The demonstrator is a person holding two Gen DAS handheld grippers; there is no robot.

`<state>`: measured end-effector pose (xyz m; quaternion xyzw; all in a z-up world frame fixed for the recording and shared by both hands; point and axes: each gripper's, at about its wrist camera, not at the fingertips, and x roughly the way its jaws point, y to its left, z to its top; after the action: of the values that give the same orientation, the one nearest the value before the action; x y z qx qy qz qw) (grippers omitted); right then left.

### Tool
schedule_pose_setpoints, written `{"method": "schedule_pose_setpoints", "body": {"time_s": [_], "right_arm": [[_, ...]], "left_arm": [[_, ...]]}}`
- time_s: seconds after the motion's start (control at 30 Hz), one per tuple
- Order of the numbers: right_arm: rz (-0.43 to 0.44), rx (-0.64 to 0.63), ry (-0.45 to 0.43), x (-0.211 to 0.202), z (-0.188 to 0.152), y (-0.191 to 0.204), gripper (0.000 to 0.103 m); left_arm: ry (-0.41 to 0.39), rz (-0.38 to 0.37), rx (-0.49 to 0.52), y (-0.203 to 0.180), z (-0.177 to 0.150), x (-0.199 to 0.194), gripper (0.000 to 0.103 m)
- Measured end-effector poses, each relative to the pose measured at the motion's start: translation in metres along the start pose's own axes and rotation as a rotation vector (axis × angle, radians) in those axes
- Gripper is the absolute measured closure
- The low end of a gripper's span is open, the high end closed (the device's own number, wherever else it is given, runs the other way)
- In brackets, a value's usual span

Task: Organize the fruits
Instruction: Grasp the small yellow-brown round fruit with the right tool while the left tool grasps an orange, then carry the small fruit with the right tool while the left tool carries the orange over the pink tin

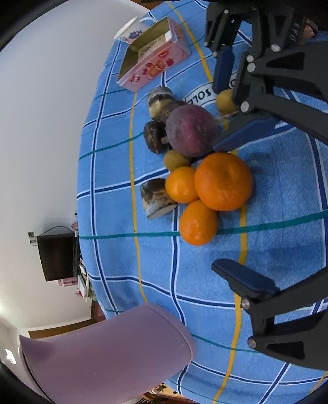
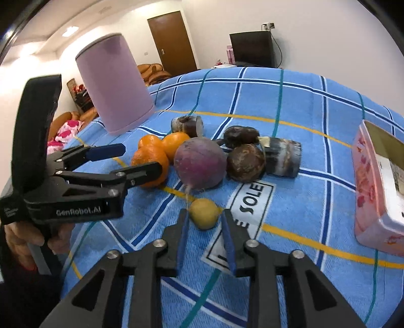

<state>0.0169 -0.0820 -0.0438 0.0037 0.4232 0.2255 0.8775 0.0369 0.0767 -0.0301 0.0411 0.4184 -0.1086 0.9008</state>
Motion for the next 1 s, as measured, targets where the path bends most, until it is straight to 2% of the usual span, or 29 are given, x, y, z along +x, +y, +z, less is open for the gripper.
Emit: {"method": "schedule_pose_setpoints", "body": {"time_s": [0.1,0.23,0.27,0.3,0.37,0.4,0.57,0.7,0.83,0.9,1.0], "right_arm": [[-0.028,-0.033,0.018,0.009,0.002,0.006,0.069],[-0.02,-0.029,0.02,0.01,0.003,0.006,0.069],[-0.029,-0.035,0.022,0.009,0.003,0.006,0.071],[-0.045,-0.041,0.023,0.008,0.002,0.006,0.076],[-0.042,-0.033,0.026,0.005,0.0,0.004,0.076],[-0.029,-0.021,0.022,0.001,-0.001,0.001,0.076],[0.038,0.034,-0.085,-0.027,0.002,-0.013,0.076],[0.071,0.054,-0.164,-0.045,0.003,-0.018,0.076],[0.045,0.027,-0.234,-0.058,0.007,-0.012,0.076],[0.026,0.028,-0.269,-0.065,0.008,-0.014,0.076],[-0.054,0.03,-0.32,-0.076,0.008,-0.017,0.076]], "left_arm": [[0.014,0.012,-0.015,0.0,0.0,0.004,0.011],[0.005,0.031,-0.036,0.001,0.0,0.007,0.012],[0.008,0.031,-0.036,0.0,-0.001,0.009,0.017],[0.016,0.014,-0.034,-0.001,-0.002,0.011,0.03],[0.036,-0.014,-0.029,-0.003,-0.003,0.015,0.05],[0.037,-0.011,-0.028,-0.004,-0.003,0.016,0.052],[-0.02,0.009,-0.033,-0.001,-0.002,0.008,0.053],[-0.129,-0.055,-0.074,0.005,0.003,-0.013,0.053],[-0.271,-0.063,-0.069,0.0,0.006,-0.036,0.053],[-0.311,-0.055,-0.063,-0.003,0.007,-0.041,0.053],[-0.348,-0.079,-0.076,-0.005,0.008,-0.046,0.053]]}}
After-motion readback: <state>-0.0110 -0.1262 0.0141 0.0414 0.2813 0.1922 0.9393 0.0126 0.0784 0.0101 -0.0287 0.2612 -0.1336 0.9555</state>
